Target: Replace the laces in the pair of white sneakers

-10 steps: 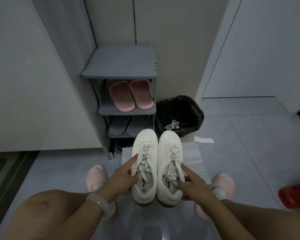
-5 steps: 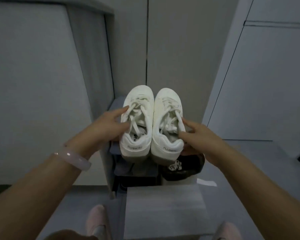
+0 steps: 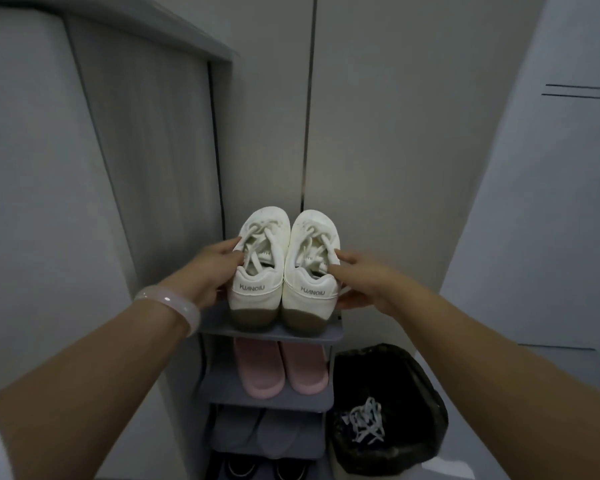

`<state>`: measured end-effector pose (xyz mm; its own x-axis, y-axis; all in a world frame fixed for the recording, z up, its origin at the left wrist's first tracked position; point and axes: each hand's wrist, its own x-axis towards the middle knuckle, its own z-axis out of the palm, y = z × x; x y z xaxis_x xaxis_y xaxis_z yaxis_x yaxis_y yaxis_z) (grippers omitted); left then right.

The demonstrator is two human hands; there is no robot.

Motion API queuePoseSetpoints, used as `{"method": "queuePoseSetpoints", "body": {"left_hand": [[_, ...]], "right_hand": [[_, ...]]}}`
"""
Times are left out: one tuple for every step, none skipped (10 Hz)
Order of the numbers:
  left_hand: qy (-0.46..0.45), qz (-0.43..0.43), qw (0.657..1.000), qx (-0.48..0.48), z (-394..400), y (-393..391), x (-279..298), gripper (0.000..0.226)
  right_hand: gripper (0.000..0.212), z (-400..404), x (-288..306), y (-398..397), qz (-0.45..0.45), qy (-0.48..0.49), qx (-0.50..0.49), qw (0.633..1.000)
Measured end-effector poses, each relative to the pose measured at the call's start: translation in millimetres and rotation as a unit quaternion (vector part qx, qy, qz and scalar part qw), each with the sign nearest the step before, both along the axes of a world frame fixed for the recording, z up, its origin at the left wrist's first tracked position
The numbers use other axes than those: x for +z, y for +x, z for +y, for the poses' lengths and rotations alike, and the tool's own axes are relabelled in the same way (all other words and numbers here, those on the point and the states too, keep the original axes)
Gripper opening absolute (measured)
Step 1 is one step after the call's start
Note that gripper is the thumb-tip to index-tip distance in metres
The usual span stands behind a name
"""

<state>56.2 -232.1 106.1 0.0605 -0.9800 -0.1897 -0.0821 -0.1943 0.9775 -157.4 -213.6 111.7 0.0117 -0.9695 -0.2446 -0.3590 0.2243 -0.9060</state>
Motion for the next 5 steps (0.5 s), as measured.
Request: {"method": "queuePoseSetpoints", "body": {"left_hand": [[0.002,-0.003,1.000,0.008,-12.2,7.6,-19.6,0.040],[-0.001,0.005,1.000,0.006,-14.4,12.9,-26.5,0.039],[0.016,0.024,0.999,-0.039,-21.9,24.3,-37.7,0.037],[0.023,0.022,0.996,-0.084,-13.2,19.6,-32.8,0.037],[-0.034,-0.040,0.994,-0.093,11.5,11.2,-18.3,0.056]], "right_hand": [[0.050,-11.1,-14.8,5.8,0.000,0.015,0.004,1.000],[0.048,-10.8,-20.4,9.4,0.007,0.018,0.007,1.000],[0.045,-12.1,-22.1,10.9,0.028,0.025,-0.004,0.999],[0.043,-5.7,-19.4,13.2,0.031,0.026,-0.011,0.999],[0.045,24.0,-7.7,16.2,0.084,-0.034,0.003,0.996]]}}
